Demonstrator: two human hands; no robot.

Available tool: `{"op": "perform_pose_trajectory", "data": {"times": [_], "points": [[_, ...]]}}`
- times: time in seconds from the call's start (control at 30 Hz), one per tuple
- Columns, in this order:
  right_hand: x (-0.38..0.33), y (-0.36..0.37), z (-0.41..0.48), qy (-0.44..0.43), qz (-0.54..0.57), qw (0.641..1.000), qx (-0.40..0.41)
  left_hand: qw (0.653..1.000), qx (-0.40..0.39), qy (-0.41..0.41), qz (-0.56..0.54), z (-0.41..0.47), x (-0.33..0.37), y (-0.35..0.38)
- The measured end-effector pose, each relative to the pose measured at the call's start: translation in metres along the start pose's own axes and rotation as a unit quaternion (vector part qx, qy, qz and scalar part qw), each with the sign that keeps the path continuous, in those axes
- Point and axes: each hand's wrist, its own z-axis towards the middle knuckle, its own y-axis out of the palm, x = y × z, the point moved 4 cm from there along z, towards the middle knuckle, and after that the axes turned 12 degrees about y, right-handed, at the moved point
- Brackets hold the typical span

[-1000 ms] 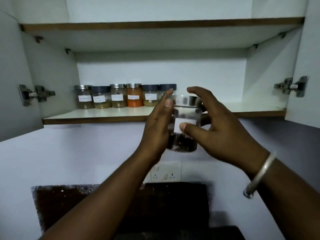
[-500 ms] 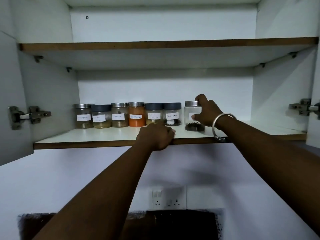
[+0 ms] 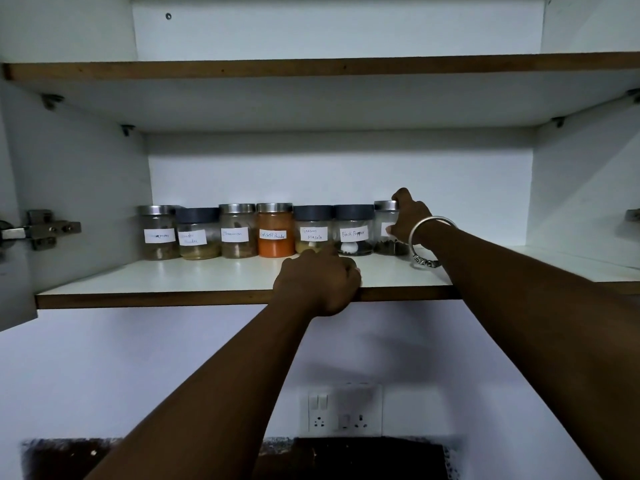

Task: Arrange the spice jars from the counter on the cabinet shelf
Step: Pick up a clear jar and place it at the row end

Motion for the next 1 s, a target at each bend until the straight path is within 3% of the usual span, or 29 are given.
{"op": "perform_pose_trajectory", "data": {"times": [0.23, 0.37, 0.47, 0.57, 0.67, 0.83, 0.93, 1.0], "points": [[0.004, 0.001, 0.005, -0.006, 0.008, 1.0, -0.006, 1.0, 0.005, 0.0, -0.003, -0.001, 0.001, -0.001], [0.007, 0.003, -0.015, 0.019, 0.038, 0.997, -0.058, 0.999, 0.006, 0.004, -0.031, -0.003, 0.001, -0.005], [0.01, 0.003, -0.036, 0.08, -0.055, 0.986, -0.136, 0.999, 0.027, 0.007, -0.022, -0.004, 0.003, -0.007], [0.003, 0.0, -0.072, 0.048, -0.183, 0.959, -0.211, 0.999, 0.048, 0.006, -0.014, -0.006, 0.005, -0.01], [-0.001, 0.008, -0.104, 0.026, -0.141, 0.959, -0.244, 0.998, 0.06, 0.006, -0.014, -0.009, 0.008, -0.013], [-0.001, -0.006, -0.165, -0.043, -0.194, 0.959, -0.203, 0.998, 0.057, 0.001, -0.038, -0.02, 0.016, -0.021], [-0.006, -0.019, -0.218, -0.122, -0.226, 0.961, -0.103, 0.994, 0.077, 0.006, -0.073, -0.038, 0.027, -0.024], [-0.01, -0.02, -0.26, -0.176, -0.186, 0.965, -0.059, 0.988, 0.111, 0.041, -0.098, -0.063, 0.043, -0.022]]}}
